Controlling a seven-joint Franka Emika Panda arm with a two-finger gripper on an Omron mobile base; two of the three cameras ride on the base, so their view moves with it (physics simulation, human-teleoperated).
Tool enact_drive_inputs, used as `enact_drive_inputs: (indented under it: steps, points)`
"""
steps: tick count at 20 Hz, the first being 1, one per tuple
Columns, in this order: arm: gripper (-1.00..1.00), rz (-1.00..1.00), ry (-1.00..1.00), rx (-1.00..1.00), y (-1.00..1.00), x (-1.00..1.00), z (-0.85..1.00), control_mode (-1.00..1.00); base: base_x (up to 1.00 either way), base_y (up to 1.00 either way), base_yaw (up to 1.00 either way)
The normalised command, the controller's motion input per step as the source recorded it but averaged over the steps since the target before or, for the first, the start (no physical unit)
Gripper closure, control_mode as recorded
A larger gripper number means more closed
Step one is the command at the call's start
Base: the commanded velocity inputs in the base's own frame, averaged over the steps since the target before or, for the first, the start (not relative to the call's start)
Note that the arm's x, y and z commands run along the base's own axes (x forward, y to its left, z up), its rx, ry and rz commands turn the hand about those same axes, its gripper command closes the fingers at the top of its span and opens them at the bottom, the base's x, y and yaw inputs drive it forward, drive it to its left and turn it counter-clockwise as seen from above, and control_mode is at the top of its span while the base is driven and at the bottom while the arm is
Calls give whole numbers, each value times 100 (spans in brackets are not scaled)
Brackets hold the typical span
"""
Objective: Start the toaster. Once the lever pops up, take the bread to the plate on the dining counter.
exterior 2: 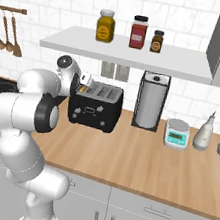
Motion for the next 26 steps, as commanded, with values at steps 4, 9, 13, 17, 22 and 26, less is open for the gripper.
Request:
enact_drive_inputs:
  steps: [4, 9, 13, 17, 22, 26]
  points:
    - [-100, 0, 0, 0, 0, 0, 0, -100, 0, 0, 0]
    - [-100, 0, 0, 0, 0, 0, 0, -100, 0, 0, 0]
    - [-100, 0, 0, 0, 0, 0, 0, -100, 0, 0, 0]
    - [-100, 0, 0, 0, 0, 0, 0, -100, 0, 0, 0]
    - [-100, 0, 0, 0, 0, 0, 0, -100, 0, 0, 0]
    - [-100, 0, 0, 0, 0, 0, 0, -100, 0, 0, 0]
